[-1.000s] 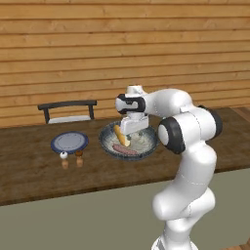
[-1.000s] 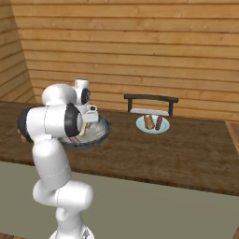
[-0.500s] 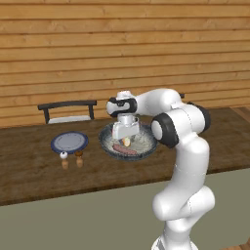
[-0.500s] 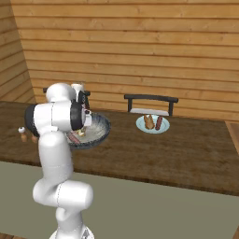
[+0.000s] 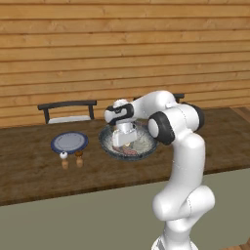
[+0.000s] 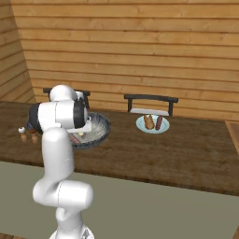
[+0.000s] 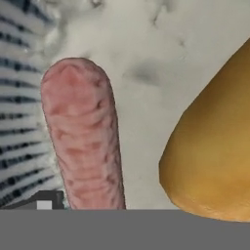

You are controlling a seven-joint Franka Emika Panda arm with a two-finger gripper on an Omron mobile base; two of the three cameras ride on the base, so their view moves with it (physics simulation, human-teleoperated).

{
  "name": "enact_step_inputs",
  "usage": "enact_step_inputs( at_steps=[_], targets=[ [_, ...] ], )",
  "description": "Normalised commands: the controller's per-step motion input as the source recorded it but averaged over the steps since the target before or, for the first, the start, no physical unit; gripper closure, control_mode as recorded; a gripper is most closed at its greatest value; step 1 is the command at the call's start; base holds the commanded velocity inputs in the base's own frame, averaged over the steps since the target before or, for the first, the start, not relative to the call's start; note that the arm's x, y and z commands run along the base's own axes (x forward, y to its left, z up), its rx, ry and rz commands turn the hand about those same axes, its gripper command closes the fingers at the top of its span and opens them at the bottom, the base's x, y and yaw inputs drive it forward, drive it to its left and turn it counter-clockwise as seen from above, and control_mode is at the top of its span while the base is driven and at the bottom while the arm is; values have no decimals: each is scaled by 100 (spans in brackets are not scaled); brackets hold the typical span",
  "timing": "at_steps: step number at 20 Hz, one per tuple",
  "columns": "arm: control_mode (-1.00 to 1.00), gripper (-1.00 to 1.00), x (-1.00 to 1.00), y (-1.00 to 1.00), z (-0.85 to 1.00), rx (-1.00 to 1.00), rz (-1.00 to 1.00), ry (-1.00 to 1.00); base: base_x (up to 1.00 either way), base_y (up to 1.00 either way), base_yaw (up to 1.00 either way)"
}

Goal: Place one bun and one sausage from the bowl on each plate.

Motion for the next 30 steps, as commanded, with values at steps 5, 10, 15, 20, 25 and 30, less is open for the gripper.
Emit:
enact_step_inputs(
  at_steps=[5,10,15,20,25,30],
  targets=[
    [-100,-100,0,0,-42,0,7,2,0,0,0],
    [-100,-100,6,-16,-22,0,-5,-6,0,0,0],
    [-100,-100,30,-20,-2,0,-9,-9,0,0,0],
    [-100,-100,5,5,-10,0,-8,-13,0,0,0],
    [-100,-100,-20,24,-22,0,-10,-15,0,0,0],
    [-100,100,-3,5,-25,0,-13,-11,0,0,0]
  ],
)
